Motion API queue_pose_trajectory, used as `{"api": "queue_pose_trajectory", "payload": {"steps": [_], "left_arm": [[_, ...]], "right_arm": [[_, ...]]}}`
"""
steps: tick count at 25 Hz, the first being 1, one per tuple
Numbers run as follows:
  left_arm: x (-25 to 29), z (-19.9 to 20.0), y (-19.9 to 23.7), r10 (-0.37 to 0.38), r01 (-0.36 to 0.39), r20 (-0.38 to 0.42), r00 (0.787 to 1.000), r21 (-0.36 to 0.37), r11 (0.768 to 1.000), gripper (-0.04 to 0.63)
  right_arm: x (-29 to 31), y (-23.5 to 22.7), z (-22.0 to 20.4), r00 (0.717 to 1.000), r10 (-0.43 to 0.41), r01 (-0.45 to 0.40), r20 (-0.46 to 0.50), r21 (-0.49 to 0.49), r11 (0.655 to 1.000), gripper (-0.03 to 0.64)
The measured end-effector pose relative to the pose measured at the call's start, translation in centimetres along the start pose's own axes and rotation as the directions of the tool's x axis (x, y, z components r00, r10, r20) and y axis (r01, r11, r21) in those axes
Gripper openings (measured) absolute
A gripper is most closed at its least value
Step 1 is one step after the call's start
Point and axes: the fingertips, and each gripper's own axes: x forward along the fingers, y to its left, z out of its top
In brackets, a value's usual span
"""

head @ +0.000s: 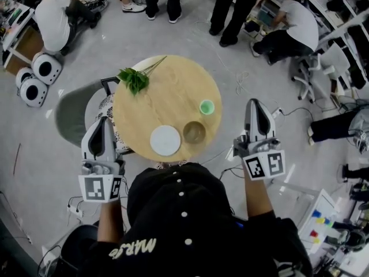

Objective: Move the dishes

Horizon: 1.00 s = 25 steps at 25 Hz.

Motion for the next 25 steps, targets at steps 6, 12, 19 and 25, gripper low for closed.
{"api": "queue_pose_trajectory", "payload": {"steps": [6, 12, 19, 25], "left_arm": [[-0.9, 0.7, 1.1, 0.042, -0.042, -0.017, 0.999, 0.005, 0.999, 0.003], [-1.0, 1.1, 1.6, 0.084, -0.084, -0.022, 0.996, 0.006, 0.996, 0.003], [-0.9, 1.0, 0.9, 0.077, -0.076, -0.030, 0.997, 0.028, 0.997, 0.003], [-0.6, 0.9, 0.7, 0.070, -0.070, -0.032, 0.997, 0.029, 0.997, 0.003]], "right_arm": [[-0.8, -1.2, 0.4, 0.999, -0.035, 0.035, 0.003, -0.026, 0.999, -0.002], [-1.4, -2.4, 0.2, 0.998, -0.064, 0.064, -0.009, -0.031, 0.997, -0.002], [-1.3, -2.4, -0.2, 0.998, -0.060, 0.059, -0.037, -0.032, 0.998, -0.002], [-0.8, -1.5, -0.4, 0.998, -0.035, 0.033, -0.051, -0.044, 0.998, -0.003]]}}
